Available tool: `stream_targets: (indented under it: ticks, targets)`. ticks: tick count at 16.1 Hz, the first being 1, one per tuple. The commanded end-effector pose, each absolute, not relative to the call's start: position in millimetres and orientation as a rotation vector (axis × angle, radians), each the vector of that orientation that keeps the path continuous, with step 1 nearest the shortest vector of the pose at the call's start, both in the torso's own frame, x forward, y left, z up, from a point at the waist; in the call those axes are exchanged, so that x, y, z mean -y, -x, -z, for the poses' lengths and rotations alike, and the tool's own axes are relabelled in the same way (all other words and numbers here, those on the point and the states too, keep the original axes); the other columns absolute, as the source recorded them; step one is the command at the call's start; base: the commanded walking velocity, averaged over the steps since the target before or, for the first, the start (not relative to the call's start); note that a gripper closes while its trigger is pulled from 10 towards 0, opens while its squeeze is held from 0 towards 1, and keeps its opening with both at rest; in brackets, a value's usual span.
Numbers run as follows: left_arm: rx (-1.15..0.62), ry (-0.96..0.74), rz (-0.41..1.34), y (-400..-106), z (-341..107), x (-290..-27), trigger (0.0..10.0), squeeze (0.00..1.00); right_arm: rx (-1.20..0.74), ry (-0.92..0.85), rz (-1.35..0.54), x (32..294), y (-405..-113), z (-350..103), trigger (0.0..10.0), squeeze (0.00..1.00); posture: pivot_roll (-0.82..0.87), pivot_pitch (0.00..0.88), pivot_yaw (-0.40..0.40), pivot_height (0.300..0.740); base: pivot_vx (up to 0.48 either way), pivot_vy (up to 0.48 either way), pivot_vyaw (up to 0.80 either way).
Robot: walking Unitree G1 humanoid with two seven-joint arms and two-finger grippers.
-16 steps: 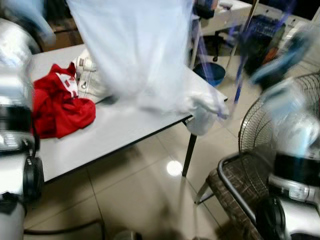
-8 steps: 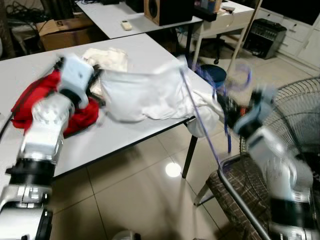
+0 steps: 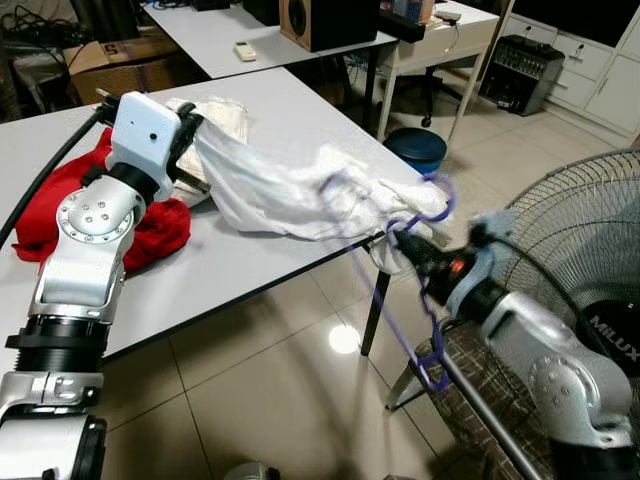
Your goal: Hang hanger
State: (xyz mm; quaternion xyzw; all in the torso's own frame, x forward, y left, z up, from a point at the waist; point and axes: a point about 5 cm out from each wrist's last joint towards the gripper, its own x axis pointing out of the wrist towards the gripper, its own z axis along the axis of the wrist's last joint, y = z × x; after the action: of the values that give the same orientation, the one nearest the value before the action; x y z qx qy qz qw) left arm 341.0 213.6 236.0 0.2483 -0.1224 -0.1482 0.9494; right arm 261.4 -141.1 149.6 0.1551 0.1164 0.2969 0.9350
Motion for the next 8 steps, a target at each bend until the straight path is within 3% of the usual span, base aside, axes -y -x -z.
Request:
stream_targets:
  ticks: [1,6,8]
  targets:
    - [0.274,-0.543,0.364,-335.8,-236.1,-207.1,0.0,0.0,-0.267,-0.31,-0.631,138.6,-257.7,-146.7,10.0,0.0,-0.11,0.016,0.011,0.74,0.0,0.0,0.0]
    - [0.332,-0.576,0.423,-327.5,-235.1,-200.4,0.0,0.0,-0.262,-0.427,-0.71,135.1,-252.6,-146.6,10.0,0.0,-0.1,0.019,-0.003,0.74,0.0,0.0,0.0]
    - [0.323,-0.591,0.432,-325.2,-233.2,-201.8,0.0,0.0,-0.177,-0.432,-0.603,148.6,-260.5,-152.1,10.0,0.0,-0.1,0.018,-0.002,0.74,0.0,0.0,0.0]
